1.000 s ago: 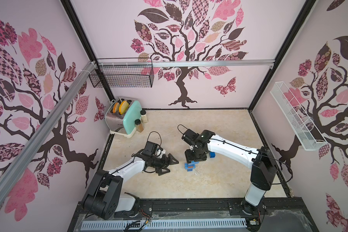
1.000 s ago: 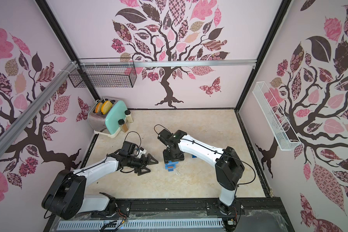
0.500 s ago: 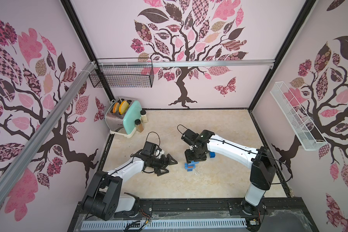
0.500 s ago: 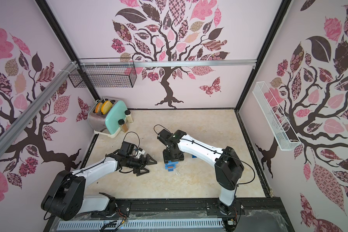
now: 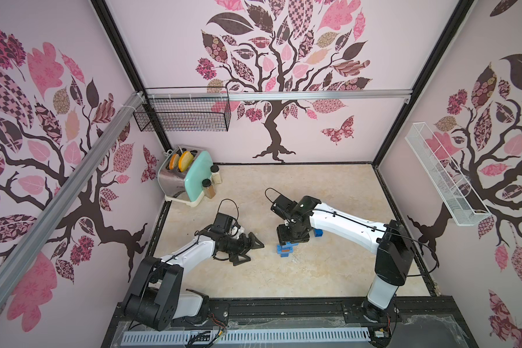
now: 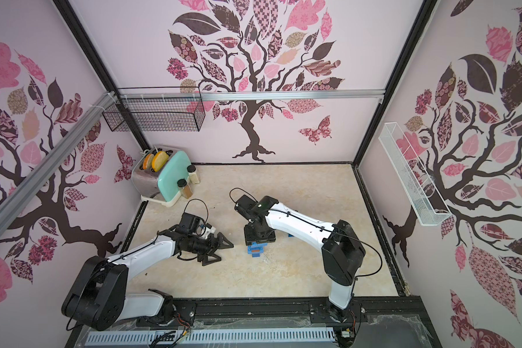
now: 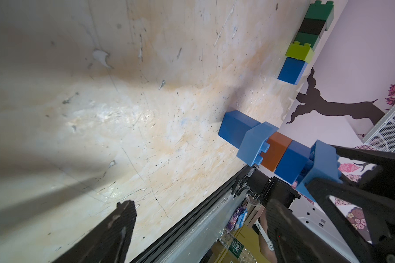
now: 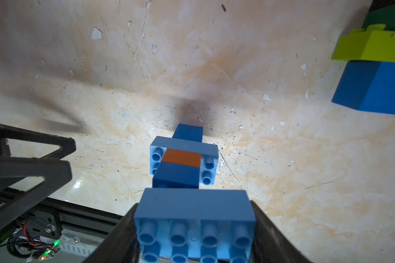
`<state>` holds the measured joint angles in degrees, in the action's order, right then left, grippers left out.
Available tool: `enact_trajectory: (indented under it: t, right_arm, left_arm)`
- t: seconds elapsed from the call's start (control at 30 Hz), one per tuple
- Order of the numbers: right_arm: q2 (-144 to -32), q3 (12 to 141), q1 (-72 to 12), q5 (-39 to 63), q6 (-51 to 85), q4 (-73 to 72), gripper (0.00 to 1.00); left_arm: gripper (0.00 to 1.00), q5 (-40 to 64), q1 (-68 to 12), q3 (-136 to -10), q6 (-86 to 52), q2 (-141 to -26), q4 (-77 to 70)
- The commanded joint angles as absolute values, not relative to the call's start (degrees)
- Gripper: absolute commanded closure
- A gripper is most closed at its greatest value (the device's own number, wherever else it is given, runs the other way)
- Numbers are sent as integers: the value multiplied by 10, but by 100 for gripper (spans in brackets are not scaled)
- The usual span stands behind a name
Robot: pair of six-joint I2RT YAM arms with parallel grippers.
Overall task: Assemble the letter f with lego
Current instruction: Assemble the lego brick with the lego brick.
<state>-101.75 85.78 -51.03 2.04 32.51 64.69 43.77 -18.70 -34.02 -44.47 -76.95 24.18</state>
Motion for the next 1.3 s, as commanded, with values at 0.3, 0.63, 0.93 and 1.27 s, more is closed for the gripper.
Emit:
enact_trajectory:
  t: [0.3, 0.63, 0.93, 1.27]
  right_arm:
    - [-1085, 849, -522, 24, 357, 679, 33]
    - [-1093, 844, -523, 9, 394, 691, 34]
    - [-1117, 865, -522, 19, 381, 705, 35]
    - [-1148, 886, -525, -6, 369, 711, 37]
  left_arm:
    - [7, 430, -182, -341, -425, -766, 259]
    - [7, 411, -175, -346, -415, -766, 283]
    - [7, 407, -168, -348, -405, -766, 295]
    - [7, 403, -168, -358, -399, -769, 300]
